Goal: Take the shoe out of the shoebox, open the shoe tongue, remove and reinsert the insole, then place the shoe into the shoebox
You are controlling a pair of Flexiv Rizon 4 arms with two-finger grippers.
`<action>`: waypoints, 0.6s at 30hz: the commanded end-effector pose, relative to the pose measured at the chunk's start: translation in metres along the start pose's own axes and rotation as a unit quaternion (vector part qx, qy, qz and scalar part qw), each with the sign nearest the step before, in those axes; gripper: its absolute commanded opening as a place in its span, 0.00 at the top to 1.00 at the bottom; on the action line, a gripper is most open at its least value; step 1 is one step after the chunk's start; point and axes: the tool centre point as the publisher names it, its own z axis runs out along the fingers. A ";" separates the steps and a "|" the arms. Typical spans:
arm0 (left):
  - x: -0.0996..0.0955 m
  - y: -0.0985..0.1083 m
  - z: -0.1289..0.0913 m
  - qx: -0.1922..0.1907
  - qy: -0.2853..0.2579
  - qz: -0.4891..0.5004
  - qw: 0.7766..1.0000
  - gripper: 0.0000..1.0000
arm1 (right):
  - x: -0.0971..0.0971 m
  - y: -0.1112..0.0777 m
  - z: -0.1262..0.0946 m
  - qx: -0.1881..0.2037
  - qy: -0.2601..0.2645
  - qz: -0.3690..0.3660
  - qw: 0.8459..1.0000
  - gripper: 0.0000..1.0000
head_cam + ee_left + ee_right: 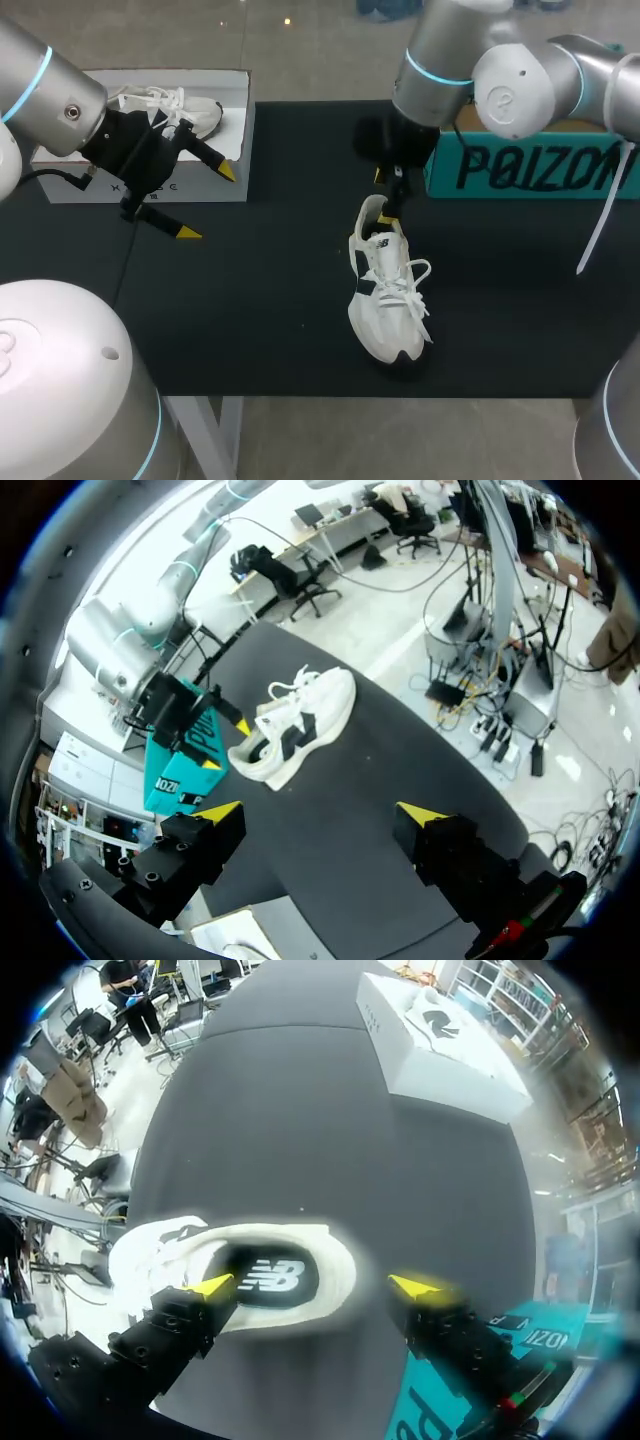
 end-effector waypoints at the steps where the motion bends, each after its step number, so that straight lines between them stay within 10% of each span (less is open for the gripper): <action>1: 0.000 -0.001 0.000 -0.002 0.001 0.000 1.000 0.00 | -0.005 0.001 0.011 -0.006 0.006 0.002 1.000 0.00; 18: 0.000 -0.001 0.000 -0.002 0.001 0.000 1.000 0.00 | -0.015 0.010 0.024 0.003 0.009 0.002 1.000 0.00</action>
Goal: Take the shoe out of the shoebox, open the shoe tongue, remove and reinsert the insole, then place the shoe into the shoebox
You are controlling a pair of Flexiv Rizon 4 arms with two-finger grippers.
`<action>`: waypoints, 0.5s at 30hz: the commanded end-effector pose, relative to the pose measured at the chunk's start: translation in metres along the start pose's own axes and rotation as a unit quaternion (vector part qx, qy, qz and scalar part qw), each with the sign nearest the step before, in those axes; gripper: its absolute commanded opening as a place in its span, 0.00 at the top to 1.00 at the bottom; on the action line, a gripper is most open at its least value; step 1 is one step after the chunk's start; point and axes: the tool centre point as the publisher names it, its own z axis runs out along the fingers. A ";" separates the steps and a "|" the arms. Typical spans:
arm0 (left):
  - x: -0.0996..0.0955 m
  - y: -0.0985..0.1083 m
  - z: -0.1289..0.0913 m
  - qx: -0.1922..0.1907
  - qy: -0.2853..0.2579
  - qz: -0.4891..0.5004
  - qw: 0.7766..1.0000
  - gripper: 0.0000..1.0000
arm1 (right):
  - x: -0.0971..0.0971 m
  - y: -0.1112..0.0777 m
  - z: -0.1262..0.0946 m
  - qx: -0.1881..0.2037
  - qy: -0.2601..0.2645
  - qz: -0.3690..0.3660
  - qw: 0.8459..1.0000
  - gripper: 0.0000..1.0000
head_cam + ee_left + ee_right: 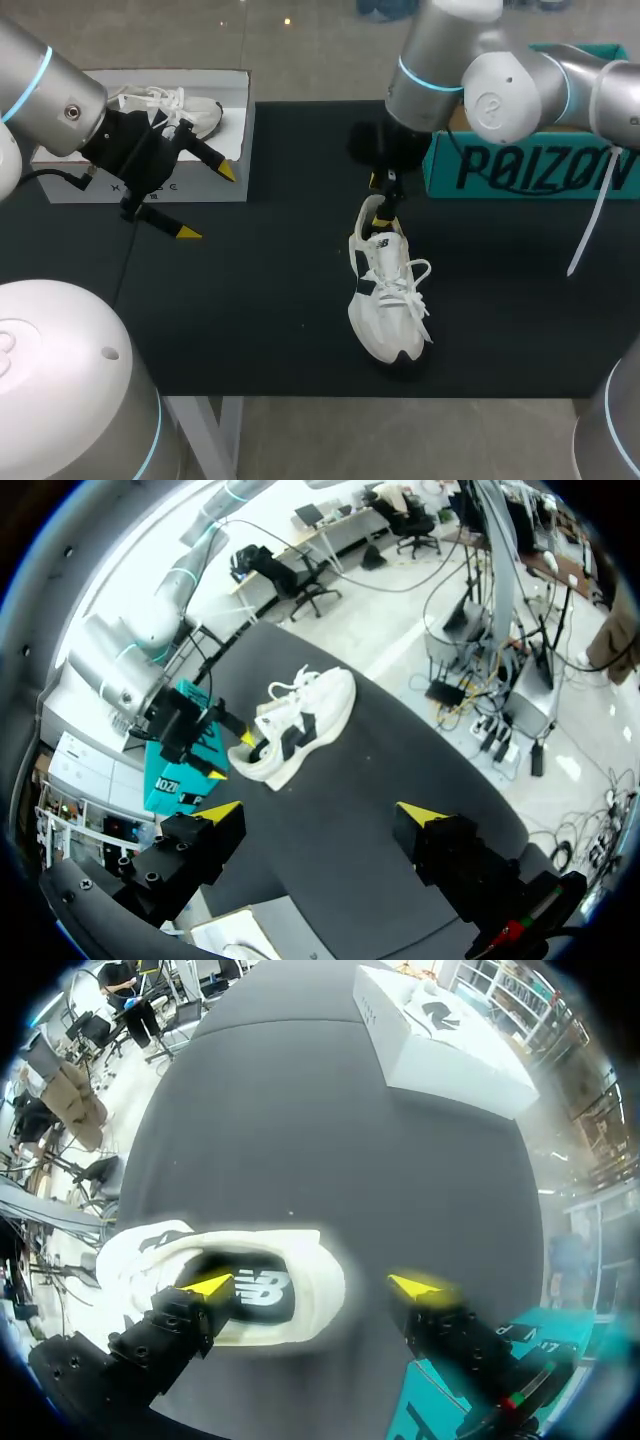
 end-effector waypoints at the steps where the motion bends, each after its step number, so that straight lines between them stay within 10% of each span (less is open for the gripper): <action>1: 0.000 -0.001 0.000 -0.002 0.001 0.000 1.000 0.00 | -0.005 0.006 0.005 0.006 0.002 0.000 1.000 0.00; 15: 0.000 -0.001 0.000 -0.002 0.001 0.000 1.000 0.00 | -0.010 0.000 0.005 0.014 -0.004 0.008 1.000 0.29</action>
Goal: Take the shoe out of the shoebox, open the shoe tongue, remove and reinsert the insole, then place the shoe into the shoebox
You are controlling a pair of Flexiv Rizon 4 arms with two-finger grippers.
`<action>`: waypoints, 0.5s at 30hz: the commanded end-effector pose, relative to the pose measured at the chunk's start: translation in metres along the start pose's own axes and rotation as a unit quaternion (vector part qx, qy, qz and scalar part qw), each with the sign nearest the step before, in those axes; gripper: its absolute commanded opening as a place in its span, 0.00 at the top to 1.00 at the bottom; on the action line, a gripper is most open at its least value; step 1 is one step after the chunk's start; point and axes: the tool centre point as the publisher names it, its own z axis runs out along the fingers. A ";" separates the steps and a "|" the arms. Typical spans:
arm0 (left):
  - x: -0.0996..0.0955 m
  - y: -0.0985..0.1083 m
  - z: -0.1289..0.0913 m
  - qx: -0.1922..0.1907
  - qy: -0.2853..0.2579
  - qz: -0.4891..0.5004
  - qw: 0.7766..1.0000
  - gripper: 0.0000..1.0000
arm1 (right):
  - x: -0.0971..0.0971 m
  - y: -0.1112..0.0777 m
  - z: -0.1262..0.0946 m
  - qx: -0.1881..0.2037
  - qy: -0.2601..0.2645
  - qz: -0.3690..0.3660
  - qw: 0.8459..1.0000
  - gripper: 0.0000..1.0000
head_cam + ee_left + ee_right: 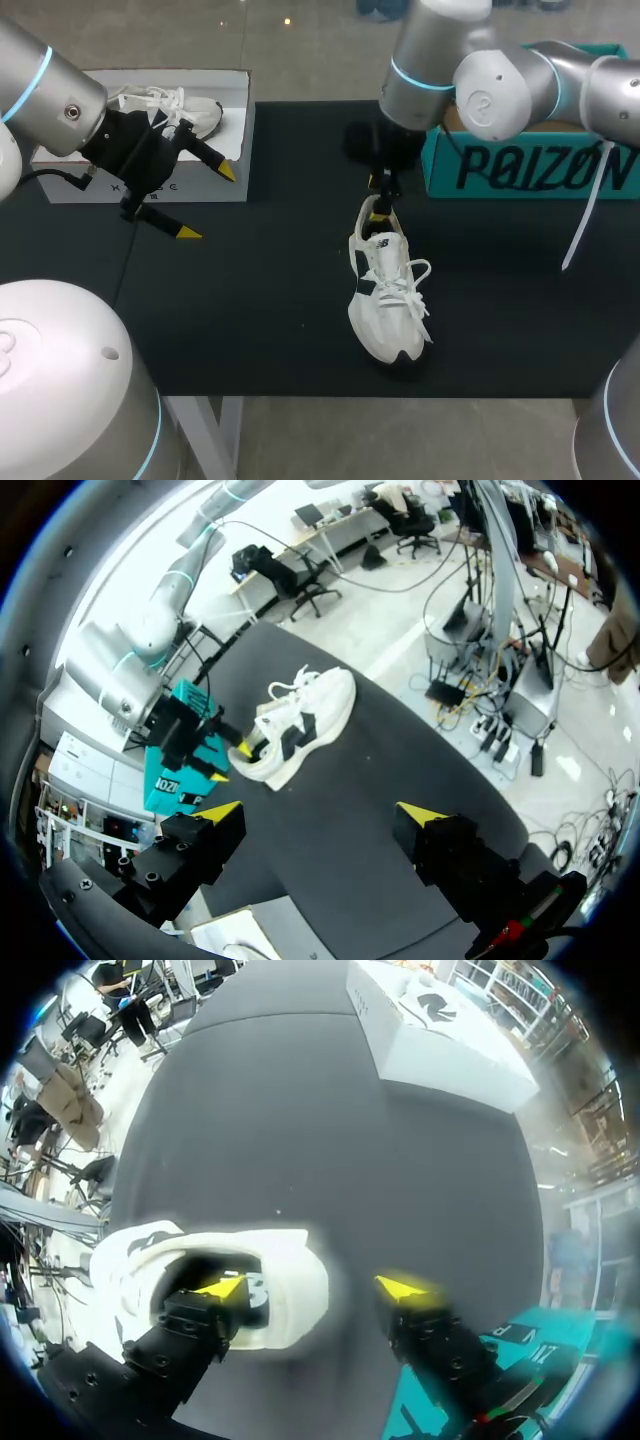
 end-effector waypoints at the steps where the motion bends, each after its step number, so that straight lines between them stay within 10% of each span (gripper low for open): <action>1: 0.000 -0.001 0.000 -0.002 0.001 0.000 1.000 0.00 | 0.000 0.000 -0.001 0.004 -0.002 0.001 1.000 0.40; 15: 0.000 -0.001 0.000 -0.002 0.001 0.000 1.000 0.00 | 0.007 0.002 -0.002 0.004 -0.002 -0.003 1.000 0.87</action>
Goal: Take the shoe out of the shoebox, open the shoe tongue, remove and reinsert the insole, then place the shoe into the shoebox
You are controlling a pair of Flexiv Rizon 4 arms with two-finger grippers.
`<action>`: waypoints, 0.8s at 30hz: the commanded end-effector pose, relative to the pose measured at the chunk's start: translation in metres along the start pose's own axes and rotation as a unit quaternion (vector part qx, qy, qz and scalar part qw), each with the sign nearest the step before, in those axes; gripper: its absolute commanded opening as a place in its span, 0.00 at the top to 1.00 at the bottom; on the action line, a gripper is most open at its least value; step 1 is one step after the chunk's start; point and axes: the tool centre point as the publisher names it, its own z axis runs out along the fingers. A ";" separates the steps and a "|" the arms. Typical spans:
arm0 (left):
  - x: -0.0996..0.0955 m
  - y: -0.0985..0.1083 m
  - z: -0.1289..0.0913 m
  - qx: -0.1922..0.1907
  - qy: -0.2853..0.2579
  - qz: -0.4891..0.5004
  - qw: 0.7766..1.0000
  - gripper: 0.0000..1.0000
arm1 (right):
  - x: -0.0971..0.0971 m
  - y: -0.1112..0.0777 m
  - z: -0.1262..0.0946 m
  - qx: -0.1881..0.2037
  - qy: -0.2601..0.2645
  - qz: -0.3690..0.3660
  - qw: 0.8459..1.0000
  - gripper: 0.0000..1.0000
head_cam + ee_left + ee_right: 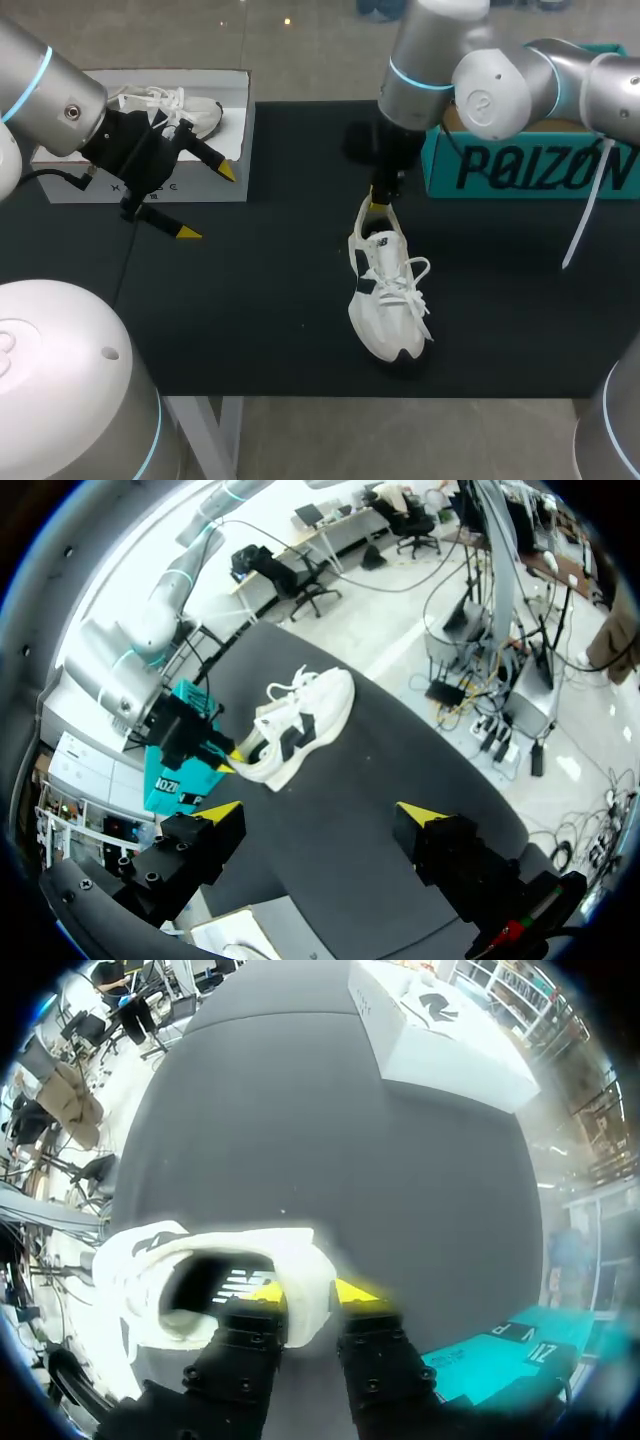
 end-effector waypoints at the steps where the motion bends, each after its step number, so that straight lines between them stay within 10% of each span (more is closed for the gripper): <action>1: 0.000 -0.001 0.000 -0.002 0.001 0.000 1.000 0.00 | 0.004 0.001 0.000 0.000 -0.001 -0.002 1.000 0.90; 16: 0.000 -0.001 0.000 -0.002 0.001 0.000 1.000 0.00 | 0.016 0.005 -0.018 0.003 -0.017 -0.011 1.000 1.00; 24: 0.000 -0.001 0.000 -0.002 0.001 0.000 1.000 0.00 | 0.010 0.014 -0.073 0.014 -0.039 -0.009 0.999 1.00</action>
